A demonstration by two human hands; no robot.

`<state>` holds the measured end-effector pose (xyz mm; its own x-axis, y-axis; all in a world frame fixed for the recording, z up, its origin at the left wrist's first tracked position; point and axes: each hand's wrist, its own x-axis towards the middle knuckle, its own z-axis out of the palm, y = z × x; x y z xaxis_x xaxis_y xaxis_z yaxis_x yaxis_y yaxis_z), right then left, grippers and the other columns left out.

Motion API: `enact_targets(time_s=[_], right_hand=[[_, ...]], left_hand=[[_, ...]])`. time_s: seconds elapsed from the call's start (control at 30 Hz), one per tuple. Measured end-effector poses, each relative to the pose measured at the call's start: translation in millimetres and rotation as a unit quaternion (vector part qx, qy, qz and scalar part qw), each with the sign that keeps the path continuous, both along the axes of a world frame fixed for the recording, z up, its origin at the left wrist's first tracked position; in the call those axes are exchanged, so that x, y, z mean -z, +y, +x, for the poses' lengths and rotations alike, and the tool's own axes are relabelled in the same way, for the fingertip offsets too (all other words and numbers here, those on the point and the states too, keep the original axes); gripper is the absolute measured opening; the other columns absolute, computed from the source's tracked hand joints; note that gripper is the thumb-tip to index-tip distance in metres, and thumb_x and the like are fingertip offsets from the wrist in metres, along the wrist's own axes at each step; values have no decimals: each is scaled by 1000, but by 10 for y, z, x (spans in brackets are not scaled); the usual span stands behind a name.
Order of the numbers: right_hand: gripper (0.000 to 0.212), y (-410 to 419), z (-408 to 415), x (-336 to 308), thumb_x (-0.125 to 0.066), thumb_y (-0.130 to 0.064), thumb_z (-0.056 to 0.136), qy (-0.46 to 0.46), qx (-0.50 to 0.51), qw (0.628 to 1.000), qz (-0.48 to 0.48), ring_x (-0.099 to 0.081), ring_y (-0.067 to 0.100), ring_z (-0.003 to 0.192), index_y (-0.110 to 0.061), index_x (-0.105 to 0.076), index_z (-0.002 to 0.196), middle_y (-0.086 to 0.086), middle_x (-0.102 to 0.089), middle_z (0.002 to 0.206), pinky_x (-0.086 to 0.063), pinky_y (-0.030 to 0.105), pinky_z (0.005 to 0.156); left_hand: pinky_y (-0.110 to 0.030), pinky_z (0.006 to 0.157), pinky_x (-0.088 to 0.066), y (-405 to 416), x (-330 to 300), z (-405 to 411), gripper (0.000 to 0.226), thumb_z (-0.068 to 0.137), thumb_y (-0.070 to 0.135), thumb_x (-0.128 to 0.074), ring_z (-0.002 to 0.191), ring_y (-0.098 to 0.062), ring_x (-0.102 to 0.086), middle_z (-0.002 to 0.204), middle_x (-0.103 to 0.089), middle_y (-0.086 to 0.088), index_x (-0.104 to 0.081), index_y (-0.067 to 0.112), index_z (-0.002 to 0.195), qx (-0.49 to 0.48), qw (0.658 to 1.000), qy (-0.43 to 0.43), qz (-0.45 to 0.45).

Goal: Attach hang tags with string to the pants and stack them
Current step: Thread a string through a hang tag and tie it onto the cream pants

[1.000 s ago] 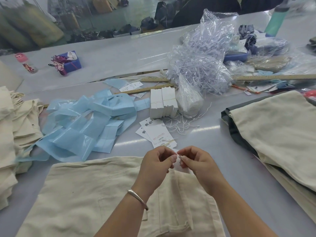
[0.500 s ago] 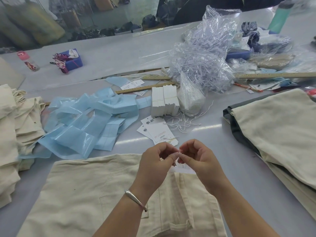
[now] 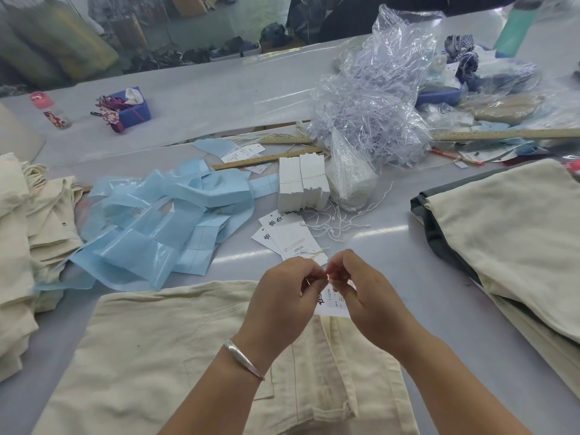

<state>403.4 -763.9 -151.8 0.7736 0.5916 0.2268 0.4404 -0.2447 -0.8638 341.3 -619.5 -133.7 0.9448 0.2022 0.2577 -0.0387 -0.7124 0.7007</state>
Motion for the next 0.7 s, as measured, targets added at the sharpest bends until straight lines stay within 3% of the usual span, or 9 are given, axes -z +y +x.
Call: enact_targets(time_s=[0.1, 0.27, 0.43, 0.6, 0.7], right_hand=[[38, 7, 6, -11, -52, 8, 89, 1, 0, 1000, 0, -55, 14, 82, -29, -48, 89, -4, -60, 85, -47, 25, 73], [21, -5, 33, -28, -57, 6, 87, -11, 2, 1000, 2, -57, 12, 77, -14, -52, 90, -8, -59, 81, -48, 26, 71], [19, -16, 74, -68, -60, 10, 84, 0, -13, 1000, 12, -59, 13, 71, -8, -53, 87, -5, -61, 76, -49, 24, 67], [22, 15, 55, -82, -61, 11, 83, 17, -27, 999, 17, -60, 12, 70, -9, -52, 85, -3, -60, 75, -48, 18, 67], [29, 24, 63, -114, -61, 10, 83, 21, -33, 999, 18, -59, 13, 68, -16, -49, 81, -4, -59, 75, -49, 24, 65]], left_hand=[[-26, 65, -48, 1, -5, 5, 8, 86, 12, -69, 72, -11, -58, 76, -64, 9, -70, 19, 86, 5, 1000, 0, 0], [-32, 67, -50, 28, 16, 22, 4, 87, 15, -69, 71, -9, -58, 78, -64, 10, -70, 20, 87, 11, 1000, 5, 17], [-35, 65, -54, 128, 23, 62, 11, 86, 12, -71, 61, -8, -61, 69, -67, 9, -67, 21, 80, 48, 995, 69, -54], [-15, 49, -44, 335, -62, 181, 11, 86, 7, -71, 54, -10, -64, 65, -71, 1, -62, 8, 79, 145, 958, 163, -186], [-17, 46, -37, 405, -79, 266, 14, 85, 16, -73, 57, -13, -64, 68, -73, -3, -61, 12, 79, 152, 944, 219, -195]])
